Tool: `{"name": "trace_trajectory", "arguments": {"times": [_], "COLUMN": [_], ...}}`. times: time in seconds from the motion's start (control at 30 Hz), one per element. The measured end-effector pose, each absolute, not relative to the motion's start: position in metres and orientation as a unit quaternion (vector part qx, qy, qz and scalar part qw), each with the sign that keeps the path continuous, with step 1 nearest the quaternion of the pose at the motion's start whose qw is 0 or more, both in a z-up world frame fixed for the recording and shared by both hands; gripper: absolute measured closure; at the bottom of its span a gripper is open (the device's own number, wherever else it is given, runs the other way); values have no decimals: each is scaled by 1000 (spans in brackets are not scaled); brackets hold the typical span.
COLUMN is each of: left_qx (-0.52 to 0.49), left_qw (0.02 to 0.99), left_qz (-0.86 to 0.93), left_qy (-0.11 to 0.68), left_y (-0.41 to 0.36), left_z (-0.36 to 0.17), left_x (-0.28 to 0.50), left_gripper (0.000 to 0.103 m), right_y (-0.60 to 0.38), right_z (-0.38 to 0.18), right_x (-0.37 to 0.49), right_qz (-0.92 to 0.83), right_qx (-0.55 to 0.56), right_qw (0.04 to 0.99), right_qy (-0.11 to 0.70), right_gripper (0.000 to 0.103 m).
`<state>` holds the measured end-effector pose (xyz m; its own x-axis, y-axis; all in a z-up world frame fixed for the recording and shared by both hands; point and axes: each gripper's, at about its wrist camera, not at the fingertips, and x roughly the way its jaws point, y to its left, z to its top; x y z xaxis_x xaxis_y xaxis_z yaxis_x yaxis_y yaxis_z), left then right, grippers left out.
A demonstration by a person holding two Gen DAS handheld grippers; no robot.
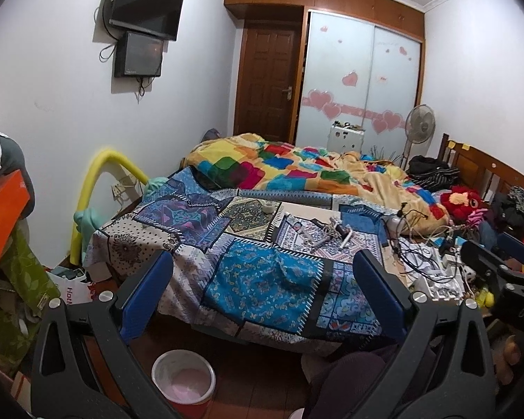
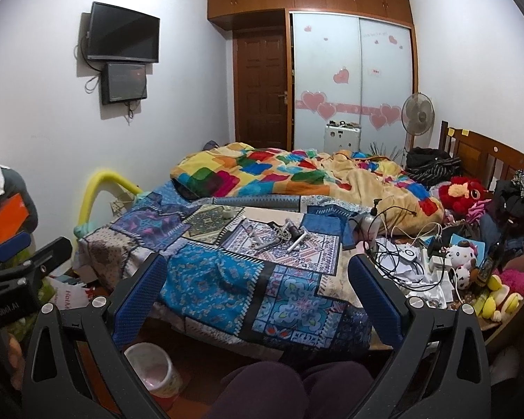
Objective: Collect trash
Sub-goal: 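Grasp the black Sharpie marker with the left tool while the right tool grasps the white razor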
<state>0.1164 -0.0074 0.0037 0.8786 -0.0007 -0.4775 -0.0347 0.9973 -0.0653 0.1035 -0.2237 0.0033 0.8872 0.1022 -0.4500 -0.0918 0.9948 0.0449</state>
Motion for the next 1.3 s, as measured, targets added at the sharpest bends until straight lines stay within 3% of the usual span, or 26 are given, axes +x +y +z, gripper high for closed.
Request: {"name": "trace_trajectory", "arguments": {"times": [0.43, 0.93, 1.03, 1.3], "left_qx": [-59, -33, -25, -29], "left_qw": [949, 918, 914, 894], "left_qz": [-6, -29, -48, -128], "left_qy": [311, 394, 401, 429], "left_y": [-31, -87, -99, -128], "left_z": [-40, -133, -150, -189], "left_x": [258, 408, 430, 485], "left_gripper": [0, 2, 10, 40], "right_y": [-271, -333, -341, -340], "right_z": [-26, -112, -130, -168], "right_x": [217, 340, 365, 427], "right_qz": [20, 14, 30, 63], "right_qx": [9, 35, 65, 93], "right_qw": [961, 919, 908, 888], "right_qy": [276, 392, 413, 446], "right_gripper": [0, 0, 2, 28]}}
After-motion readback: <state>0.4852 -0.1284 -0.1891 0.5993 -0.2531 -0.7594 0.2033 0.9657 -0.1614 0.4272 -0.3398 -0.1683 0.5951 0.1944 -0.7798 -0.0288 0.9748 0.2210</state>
